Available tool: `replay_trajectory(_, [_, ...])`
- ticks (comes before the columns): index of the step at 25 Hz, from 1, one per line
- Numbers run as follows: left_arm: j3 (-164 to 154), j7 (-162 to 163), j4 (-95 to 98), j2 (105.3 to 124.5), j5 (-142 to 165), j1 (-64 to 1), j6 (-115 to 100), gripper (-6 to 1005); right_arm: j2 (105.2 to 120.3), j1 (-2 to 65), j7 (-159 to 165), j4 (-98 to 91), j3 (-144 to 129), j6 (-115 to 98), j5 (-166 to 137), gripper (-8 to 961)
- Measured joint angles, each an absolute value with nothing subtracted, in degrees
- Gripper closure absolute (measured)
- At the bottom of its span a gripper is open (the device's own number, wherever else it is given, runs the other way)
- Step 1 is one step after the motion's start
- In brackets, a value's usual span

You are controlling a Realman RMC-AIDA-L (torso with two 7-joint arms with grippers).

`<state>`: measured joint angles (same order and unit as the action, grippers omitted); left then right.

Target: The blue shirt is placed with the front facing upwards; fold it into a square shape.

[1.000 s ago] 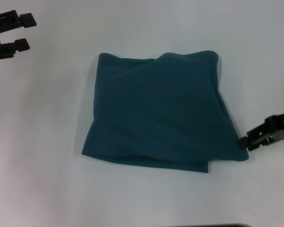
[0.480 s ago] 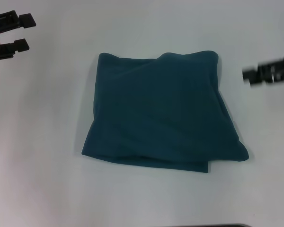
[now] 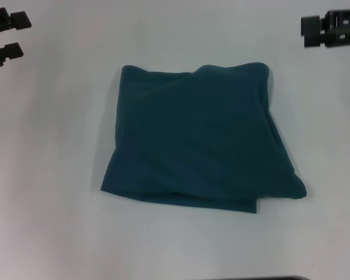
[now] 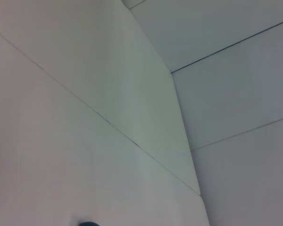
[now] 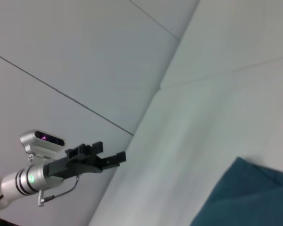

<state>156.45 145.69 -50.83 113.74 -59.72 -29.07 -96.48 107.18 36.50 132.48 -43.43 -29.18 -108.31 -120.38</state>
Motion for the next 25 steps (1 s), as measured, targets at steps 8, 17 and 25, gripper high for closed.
replay_trajectory(8, [156.42, 146.12, -51.03, 113.08, -59.75, -29.16, -97.12, 173, 106.64, 37.53, 132.97, -43.68, -28.88, -108.15, -119.93, 9])
replay_trajectory(17, [145.73, 142.01, -52.3, 110.76, -54.39, -29.46, -98.75, 174, 105.09, 37.56, 133.82, -43.76, -28.53, -108.27, -119.87, 9])
replay_trajectory(25, [140.31, 140.29, -54.99, 116.02, -52.11, -28.52, -97.68, 176, 104.59, 37.13, 134.07, -43.86, -28.39, -108.17, -120.01, 8])
